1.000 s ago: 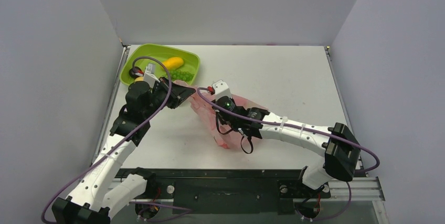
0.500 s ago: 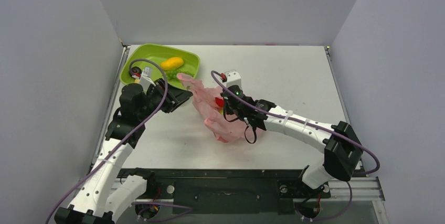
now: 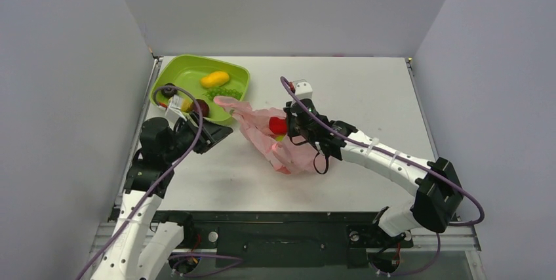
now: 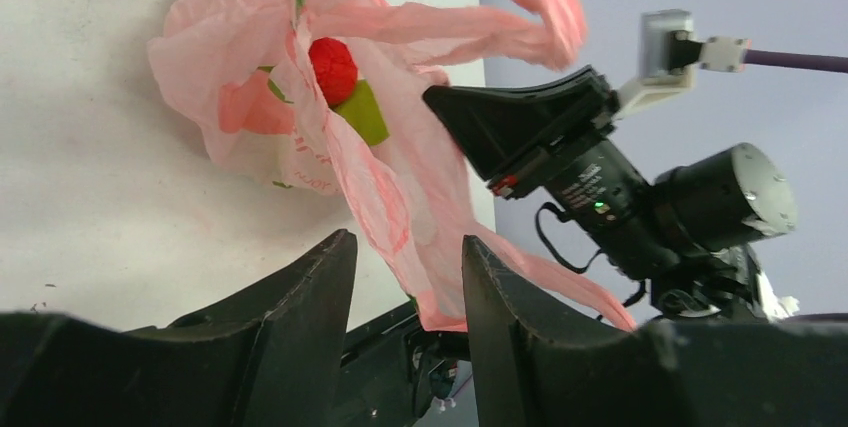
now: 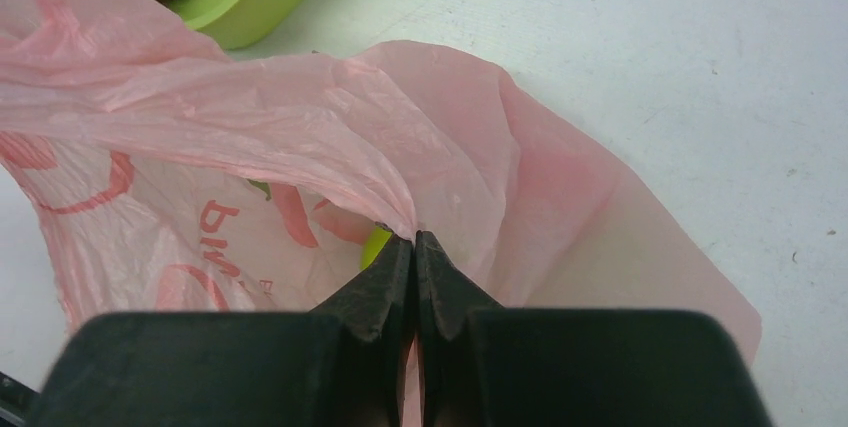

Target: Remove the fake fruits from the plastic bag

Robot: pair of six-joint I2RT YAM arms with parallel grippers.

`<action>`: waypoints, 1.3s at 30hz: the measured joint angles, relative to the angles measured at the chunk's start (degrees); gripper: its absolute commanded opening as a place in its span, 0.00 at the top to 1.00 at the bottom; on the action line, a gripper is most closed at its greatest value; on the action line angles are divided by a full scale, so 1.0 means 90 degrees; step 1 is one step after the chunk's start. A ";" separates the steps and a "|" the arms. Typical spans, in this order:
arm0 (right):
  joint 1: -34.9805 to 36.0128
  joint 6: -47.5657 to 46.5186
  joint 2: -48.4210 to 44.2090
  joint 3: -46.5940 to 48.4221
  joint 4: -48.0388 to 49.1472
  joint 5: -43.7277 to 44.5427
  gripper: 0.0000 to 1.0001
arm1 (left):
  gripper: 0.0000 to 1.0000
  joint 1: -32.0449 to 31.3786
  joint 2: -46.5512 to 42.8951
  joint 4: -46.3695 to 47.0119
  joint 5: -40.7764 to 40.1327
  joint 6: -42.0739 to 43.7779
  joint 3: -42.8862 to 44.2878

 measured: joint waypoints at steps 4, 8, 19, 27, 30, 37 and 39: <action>0.0000 0.0024 -0.0036 -0.0002 0.0104 -0.0124 1.00 | 0.55 -0.0444 0.0027 0.0685 -0.0143 -0.0576 -0.0852; 0.0000 0.0044 -0.0036 -0.0002 0.0163 -0.0228 1.00 | 0.50 -0.1702 0.0525 0.1251 -0.0780 -0.1197 -0.1430; 0.0000 0.0136 -0.0187 -0.0160 0.0189 -0.0425 1.00 | 0.68 -0.2958 0.1984 0.3021 -0.2582 -0.2149 -0.1559; -0.0267 0.0158 -0.0500 -0.0160 -0.0102 0.0330 1.00 | 1.00 -0.2960 0.2127 0.3053 -0.2890 -0.1928 -0.1559; -0.0942 0.0155 -0.0634 -0.0027 -0.0389 0.0510 1.00 | 1.00 -0.2960 0.1977 0.2909 -0.2897 -0.1753 -0.1569; -0.1846 -0.0049 -0.0991 0.0308 -0.0743 0.0760 1.00 | 1.00 -0.2946 0.1503 0.2555 -0.2880 -0.1404 -0.2025; -0.1848 -0.0160 -0.1127 0.0379 -0.0784 0.0797 1.00 | 1.00 -0.2907 0.1236 0.2414 -0.2895 -0.1372 -0.2263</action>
